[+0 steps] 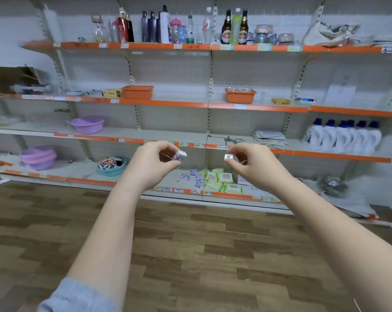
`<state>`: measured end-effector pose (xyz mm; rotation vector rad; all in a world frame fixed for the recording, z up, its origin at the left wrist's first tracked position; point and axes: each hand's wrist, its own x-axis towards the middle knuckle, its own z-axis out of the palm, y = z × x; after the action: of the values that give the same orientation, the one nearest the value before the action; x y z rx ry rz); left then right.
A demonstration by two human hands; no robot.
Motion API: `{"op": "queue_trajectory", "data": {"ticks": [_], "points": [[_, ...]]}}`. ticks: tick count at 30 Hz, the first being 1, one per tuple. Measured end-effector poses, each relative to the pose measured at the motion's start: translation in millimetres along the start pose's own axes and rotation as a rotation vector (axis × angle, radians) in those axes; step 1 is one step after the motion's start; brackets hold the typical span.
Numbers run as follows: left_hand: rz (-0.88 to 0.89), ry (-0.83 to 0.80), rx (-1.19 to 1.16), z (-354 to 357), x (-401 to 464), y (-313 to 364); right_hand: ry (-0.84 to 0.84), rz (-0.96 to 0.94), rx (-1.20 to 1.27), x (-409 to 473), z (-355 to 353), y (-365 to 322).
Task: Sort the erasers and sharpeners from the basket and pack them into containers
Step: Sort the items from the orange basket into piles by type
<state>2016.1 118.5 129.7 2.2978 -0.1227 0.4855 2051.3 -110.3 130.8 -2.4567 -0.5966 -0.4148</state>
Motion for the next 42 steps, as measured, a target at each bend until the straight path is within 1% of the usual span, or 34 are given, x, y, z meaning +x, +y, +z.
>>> {"op": "queue_trajectory", "data": {"ticks": [4, 8, 11, 16, 22, 26, 29, 34, 37, 42], "points": [[0.074, -0.12, -0.031, 48, 64, -17, -0.075, -0.093, -0.121, 48, 10, 70], [0.084, -0.152, -0.026, 99, 145, -45, -0.065, -0.087, -0.158, 107, 24, 133], [0.126, -0.167, -0.001, 136, 217, -63, -0.048, -0.091, -0.222, 163, 33, 178], [0.186, -0.248, 0.024, 187, 340, -70, -0.053, -0.027, -0.259, 258, 29, 245], [0.225, -0.327, 0.01, 255, 459, -68, -0.006, 0.058, -0.233, 339, 20, 327], [0.236, -0.328, 0.003, 305, 521, -75, 0.023, 0.102, -0.173, 389, 19, 393], [0.211, -0.309, -0.004, 346, 571, -80, 0.042, 0.126, -0.123, 429, 14, 453], [0.176, -0.208, -0.018, 413, 657, -59, 0.072, 0.072, -0.123, 500, -3, 551], [0.129, -0.194, 0.0, 449, 710, -44, 0.058, 0.058, -0.095, 549, -17, 603], [0.073, -0.18, -0.04, 491, 779, -34, 0.046, 0.055, -0.066, 618, -26, 665]]}}
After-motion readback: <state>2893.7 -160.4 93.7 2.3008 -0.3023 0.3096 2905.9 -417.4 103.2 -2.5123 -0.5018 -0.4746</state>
